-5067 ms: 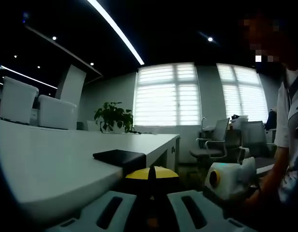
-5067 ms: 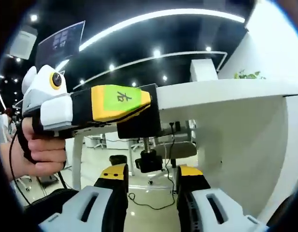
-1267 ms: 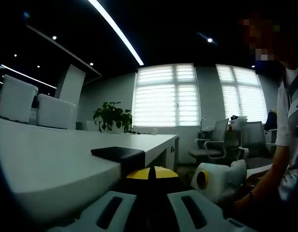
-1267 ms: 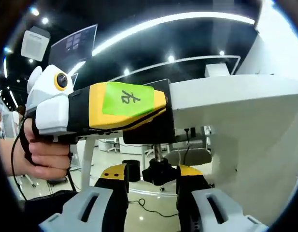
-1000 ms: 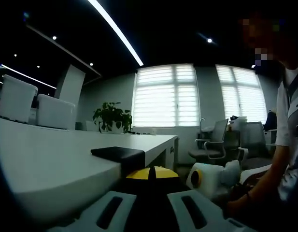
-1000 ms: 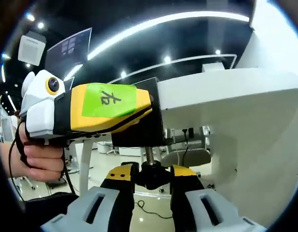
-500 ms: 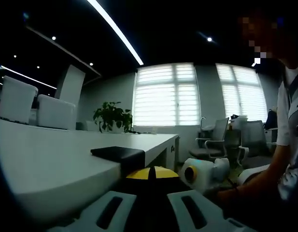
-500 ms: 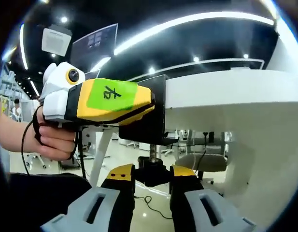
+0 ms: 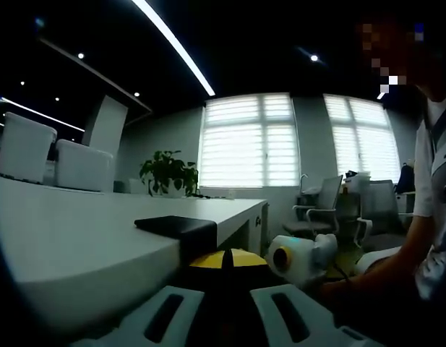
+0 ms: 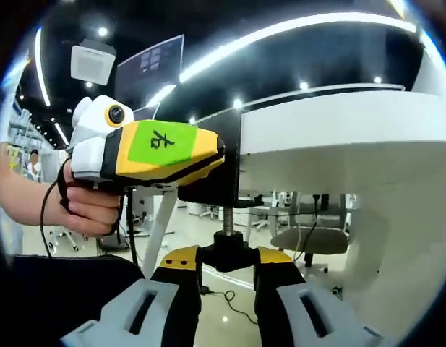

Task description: Clamp the fixed fixture on the desktop, loosen the retaining clip, secure it to the edge of the desk, and tighten the retaining clip.

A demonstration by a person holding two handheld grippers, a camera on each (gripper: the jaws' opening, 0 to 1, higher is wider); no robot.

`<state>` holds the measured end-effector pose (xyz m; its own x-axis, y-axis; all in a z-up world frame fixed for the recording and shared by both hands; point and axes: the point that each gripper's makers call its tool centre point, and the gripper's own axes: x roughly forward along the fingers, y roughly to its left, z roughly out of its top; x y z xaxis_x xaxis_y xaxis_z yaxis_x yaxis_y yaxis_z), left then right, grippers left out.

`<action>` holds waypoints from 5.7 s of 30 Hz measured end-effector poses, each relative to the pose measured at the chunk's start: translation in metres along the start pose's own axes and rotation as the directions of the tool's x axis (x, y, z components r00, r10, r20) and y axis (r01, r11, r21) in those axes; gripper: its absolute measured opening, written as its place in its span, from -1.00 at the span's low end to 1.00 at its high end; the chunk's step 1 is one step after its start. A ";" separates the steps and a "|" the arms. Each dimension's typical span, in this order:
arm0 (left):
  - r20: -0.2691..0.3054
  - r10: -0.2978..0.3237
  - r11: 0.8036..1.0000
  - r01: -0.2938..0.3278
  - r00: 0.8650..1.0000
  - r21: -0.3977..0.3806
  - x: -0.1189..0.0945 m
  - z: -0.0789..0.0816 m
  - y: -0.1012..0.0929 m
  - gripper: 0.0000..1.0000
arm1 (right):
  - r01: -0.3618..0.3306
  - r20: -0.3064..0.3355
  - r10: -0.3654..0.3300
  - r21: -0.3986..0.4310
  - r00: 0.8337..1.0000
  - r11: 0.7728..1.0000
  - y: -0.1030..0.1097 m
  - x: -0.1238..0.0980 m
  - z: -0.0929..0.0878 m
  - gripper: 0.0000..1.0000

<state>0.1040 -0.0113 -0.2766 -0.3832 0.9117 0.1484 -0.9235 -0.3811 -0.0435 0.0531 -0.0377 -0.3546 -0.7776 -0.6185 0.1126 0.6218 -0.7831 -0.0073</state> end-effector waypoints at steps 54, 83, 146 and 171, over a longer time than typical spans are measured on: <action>-0.007 -0.008 1.000 0.008 1.000 -0.002 -0.001 0.000 0.008 -0.98 | 0.325 0.028 -0.324 -0.016 0.946 0.946 0.001 -0.027 -0.004 -0.35; 0.002 -0.013 1.000 0.013 1.000 -0.005 0.002 -0.002 -0.007 -0.98 | 0.283 0.095 -0.281 -0.004 0.955 0.959 -0.001 -0.005 0.022 -0.54; -0.017 -0.014 1.000 0.014 1.000 -0.014 0.002 -0.008 -0.004 -0.98 | 0.050 0.049 -0.047 -0.044 0.998 0.998 0.003 0.004 0.007 -0.51; 0.023 0.001 1.000 0.000 1.000 -0.019 -0.001 0.008 -0.006 -0.98 | 0.175 0.070 -0.176 0.015 0.982 0.984 0.008 0.002 0.012 -0.29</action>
<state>0.1099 -0.0115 -0.2686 -0.3834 0.9076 0.1707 -0.9235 -0.3785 -0.0621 0.0581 -0.0443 -0.3429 -0.8664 -0.4653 0.1811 0.4775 -0.8782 0.0276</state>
